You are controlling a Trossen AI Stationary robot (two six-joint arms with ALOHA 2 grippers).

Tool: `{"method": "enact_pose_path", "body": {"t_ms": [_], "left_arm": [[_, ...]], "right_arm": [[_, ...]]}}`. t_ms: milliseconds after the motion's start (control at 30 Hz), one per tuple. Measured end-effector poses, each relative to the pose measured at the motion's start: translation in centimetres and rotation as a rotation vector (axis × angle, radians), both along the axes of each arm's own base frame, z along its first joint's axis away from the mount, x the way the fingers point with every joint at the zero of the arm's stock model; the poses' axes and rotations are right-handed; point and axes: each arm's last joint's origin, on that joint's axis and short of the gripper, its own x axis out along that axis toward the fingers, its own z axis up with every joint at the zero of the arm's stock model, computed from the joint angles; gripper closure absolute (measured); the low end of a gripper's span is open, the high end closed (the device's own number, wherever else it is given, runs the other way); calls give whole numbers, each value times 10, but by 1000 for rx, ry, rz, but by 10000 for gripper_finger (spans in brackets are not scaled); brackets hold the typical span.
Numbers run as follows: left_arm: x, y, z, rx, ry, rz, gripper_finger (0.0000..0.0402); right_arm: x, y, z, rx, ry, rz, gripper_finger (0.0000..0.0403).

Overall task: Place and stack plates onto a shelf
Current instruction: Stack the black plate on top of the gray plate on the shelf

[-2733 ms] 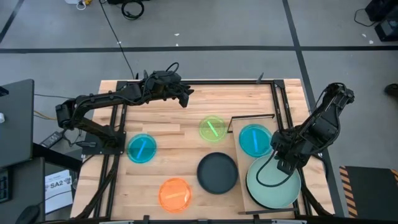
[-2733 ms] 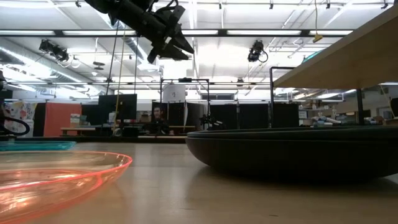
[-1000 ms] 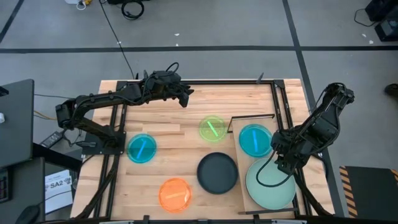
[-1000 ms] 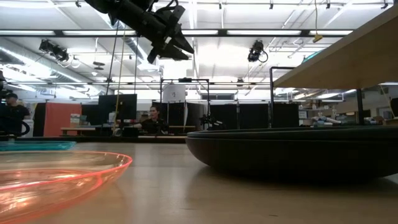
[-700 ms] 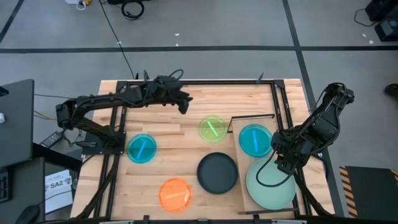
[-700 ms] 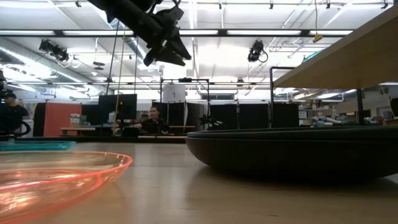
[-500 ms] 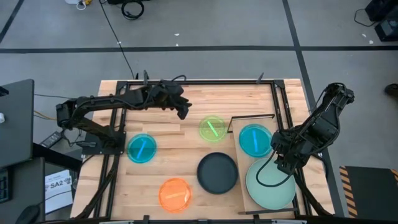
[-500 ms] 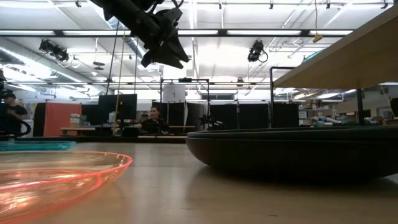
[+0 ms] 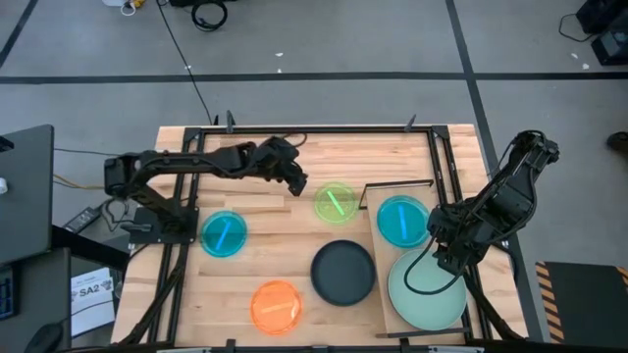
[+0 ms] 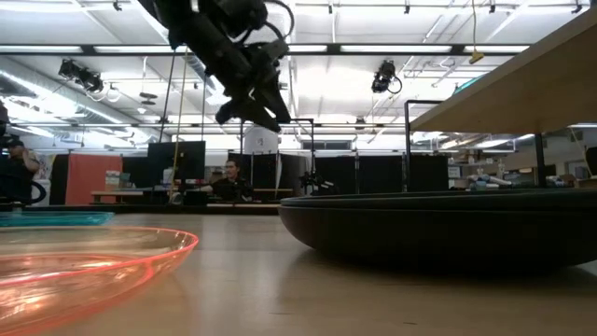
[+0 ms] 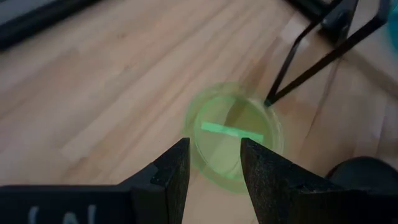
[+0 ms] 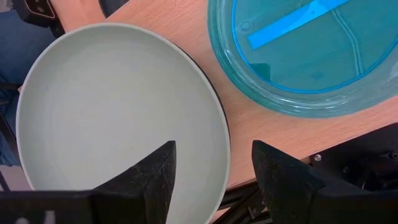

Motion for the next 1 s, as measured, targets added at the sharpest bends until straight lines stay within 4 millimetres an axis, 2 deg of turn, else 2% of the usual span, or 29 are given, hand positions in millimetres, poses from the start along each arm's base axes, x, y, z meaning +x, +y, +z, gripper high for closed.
{"method": "enact_pose_path", "body": {"t_ms": [300,633,1000], "left_arm": [[13,-22,-17,-125,29,-87,253],[24,-71,-25,-167,44,-194,253],[34,-117,-37,-104,36,-248,253]], "right_arm": [[0,0,0,0,0,0,187],[1,-1,0,-32,-36,-15,187],[3,1,1,-16,-50,-16,187]]}}
